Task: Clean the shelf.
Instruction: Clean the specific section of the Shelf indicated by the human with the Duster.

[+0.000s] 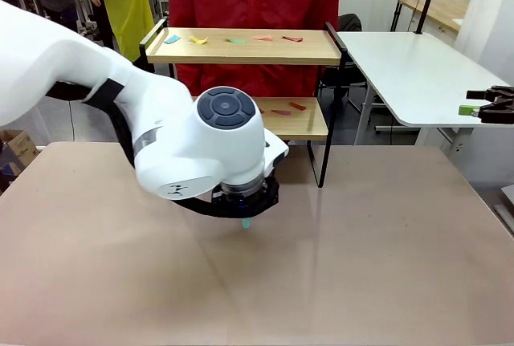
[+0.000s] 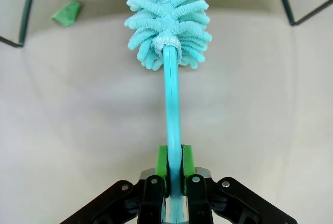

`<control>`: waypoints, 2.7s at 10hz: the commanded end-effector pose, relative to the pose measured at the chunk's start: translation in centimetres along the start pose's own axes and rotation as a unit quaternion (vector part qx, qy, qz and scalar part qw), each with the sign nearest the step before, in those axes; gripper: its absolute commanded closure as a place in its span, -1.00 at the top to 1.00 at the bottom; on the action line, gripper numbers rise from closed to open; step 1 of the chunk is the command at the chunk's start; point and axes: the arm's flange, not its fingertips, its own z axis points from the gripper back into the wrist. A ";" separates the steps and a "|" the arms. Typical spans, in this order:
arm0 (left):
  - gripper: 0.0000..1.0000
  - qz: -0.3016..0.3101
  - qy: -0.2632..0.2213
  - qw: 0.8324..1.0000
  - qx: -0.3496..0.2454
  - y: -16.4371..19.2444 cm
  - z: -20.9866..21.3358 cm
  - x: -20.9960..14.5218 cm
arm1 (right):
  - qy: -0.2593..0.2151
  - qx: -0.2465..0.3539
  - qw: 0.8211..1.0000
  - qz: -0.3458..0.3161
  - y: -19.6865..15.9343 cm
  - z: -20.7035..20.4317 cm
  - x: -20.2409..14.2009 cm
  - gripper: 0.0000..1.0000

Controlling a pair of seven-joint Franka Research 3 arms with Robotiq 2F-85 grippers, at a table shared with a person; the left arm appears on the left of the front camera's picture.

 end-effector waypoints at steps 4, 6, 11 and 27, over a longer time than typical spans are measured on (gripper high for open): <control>-0.74 0.000 0.003 0.998 0.067 6.8 2.0 0.1 | 0.004 -0.007 1.000 -0.006 0.3 -0.3 0.9 1.00; -0.74 0.000 0.009 0.994 0.111 9.7 2.4 -0.3 | 0.004 -0.007 1.000 -0.006 0.3 -0.3 0.9 1.00; -0.74 0.008 0.001 0.985 0.171 14.6 1.9 -1.4 | 0.004 -0.007 1.000 -0.006 0.3 -0.3 0.9 1.00; -0.74 -0.174 -0.048 0.983 -0.038 20.8 4.3 -1.0 | 0.004 -0.007 1.000 -0.006 0.3 -0.3 0.9 1.00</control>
